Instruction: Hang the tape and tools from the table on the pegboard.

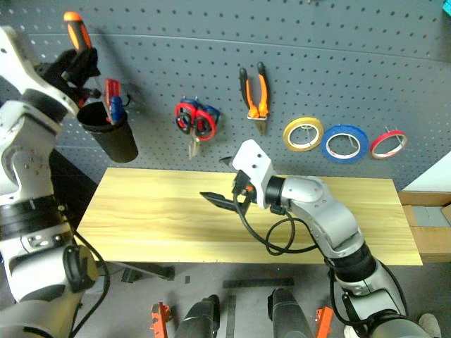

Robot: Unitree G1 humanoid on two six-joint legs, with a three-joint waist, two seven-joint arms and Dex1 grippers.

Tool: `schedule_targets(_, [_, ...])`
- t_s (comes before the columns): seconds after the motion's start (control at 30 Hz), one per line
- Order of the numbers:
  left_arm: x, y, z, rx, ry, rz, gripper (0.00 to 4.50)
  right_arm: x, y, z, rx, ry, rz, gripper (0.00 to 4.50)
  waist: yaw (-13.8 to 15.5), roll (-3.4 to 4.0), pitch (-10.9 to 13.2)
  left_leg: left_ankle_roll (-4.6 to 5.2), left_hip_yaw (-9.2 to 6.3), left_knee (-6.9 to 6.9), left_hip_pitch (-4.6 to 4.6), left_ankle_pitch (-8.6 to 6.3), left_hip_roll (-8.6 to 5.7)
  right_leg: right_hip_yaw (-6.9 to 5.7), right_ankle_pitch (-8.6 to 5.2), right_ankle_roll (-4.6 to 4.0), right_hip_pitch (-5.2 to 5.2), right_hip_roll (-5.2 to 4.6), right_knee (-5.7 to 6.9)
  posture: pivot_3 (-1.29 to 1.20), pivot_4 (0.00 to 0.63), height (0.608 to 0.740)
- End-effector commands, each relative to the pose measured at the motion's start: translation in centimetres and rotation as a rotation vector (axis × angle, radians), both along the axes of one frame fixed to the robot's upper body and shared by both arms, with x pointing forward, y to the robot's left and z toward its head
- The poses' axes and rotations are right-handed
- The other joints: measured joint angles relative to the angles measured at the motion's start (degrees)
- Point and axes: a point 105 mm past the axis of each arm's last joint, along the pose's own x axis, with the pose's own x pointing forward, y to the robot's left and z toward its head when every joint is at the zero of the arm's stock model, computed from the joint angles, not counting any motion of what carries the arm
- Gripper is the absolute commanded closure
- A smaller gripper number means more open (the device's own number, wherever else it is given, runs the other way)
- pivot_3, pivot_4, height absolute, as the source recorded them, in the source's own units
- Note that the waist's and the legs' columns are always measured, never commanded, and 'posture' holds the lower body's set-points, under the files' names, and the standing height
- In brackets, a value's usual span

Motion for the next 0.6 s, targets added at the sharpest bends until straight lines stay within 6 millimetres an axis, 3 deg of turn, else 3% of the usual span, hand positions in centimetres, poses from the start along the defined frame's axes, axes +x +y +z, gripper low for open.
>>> schedule_targets(0.03, [-0.6,0.9,2.3,0.068,-0.105,0.063,3.63,-0.2,-0.1,1.5,0.033,-0.067,-0.011,0.00,-0.04,0.02,-0.03,0.00,0.00,0.01,0.00,0.00,0.00,0.00,0.00,0.00,0.00,0.00,0.00,-0.14,0.141,0.740])
schedule_targets(0.27, [-0.9,2.1,3.0,0.089,-0.147,0.122,3.63,-0.2,0.0,1.8,0.034,-0.083,-0.013,0.00,-0.13,-0.03,-0.24,0.00,-0.01,0.10,-0.02,0.00,0.00,0.00,0.01,0.00,-0.01,0.00,0.08,-0.14,0.131,0.740])
schedule_targets(0.37, [-0.7,2.5,1.6,0.118,-0.119,0.148,3.63,-0.1,0.1,2.3,0.051,-0.101,-0.014,0.00,-0.15,-0.01,-0.63,0.00,-0.01,0.11,-0.03,0.00,0.00,0.00,0.02,0.01,-0.01,0.00,0.09,-0.13,0.126,0.740])
schedule_targets(0.5, [-0.3,3.5,-1.6,0.131,-0.065,0.198,3.63,0.0,0.4,5.3,0.224,-0.108,-0.023,0.00,-0.75,0.02,-1.17,0.00,-0.01,0.12,0.00,0.00,0.01,0.01,0.02,0.00,-0.01,0.00,0.19,-0.13,0.121,0.740])
schedule_targets(0.6, [-0.2,3.8,-2.9,0.134,-0.039,0.221,3.63,-0.1,0.5,5.5,0.240,-0.113,-0.022,0.00,-1.23,-0.15,-1.72,-0.01,-0.04,0.19,0.02,0.01,0.00,0.01,0.03,-0.01,-0.01,0.00,0.30,-0.13,0.116,0.740])
